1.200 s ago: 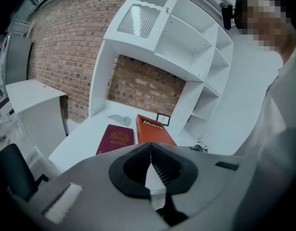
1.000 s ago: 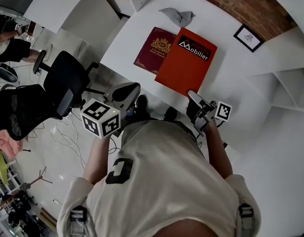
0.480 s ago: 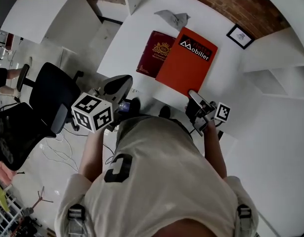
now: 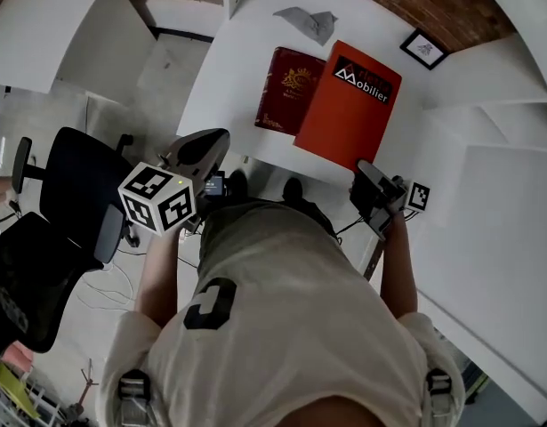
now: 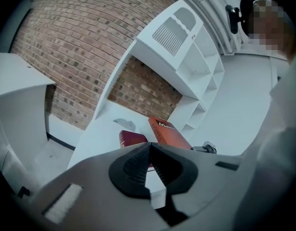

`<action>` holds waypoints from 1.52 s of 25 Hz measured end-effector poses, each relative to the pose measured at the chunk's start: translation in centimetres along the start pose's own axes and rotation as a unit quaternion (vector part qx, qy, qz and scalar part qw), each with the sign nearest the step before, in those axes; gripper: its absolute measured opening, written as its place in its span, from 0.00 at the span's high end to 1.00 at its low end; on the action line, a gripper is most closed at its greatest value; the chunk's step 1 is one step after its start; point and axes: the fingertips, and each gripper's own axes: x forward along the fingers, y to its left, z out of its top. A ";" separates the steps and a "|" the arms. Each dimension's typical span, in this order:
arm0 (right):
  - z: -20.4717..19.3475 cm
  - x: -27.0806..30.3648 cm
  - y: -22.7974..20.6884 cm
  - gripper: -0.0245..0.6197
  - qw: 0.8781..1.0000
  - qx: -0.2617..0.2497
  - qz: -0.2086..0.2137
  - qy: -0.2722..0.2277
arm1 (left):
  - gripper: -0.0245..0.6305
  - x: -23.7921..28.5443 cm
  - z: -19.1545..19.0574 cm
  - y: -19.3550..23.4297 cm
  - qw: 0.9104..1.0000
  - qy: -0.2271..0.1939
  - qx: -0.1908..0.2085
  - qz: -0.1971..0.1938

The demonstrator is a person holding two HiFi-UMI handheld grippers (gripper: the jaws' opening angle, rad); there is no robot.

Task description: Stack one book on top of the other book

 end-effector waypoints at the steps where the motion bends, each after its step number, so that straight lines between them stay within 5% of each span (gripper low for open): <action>1: -0.1 0.3 0.1 0.71 1.000 -0.003 -0.002 -0.001 | 0.96 -0.3 0.0 0.5 1.000 0.003 -0.001 -0.003; 25: -0.2 6.2 -6.2 0.71 0.997 0.034 -0.054 0.043 | 0.96 1.6 1.6 2.6 0.999 0.034 0.003 -0.001; 38: 0.4 7.1 -7.5 0.71 0.990 -0.025 -0.129 0.051 | 0.96 1.9 0.6 2.4 0.998 0.057 0.021 0.007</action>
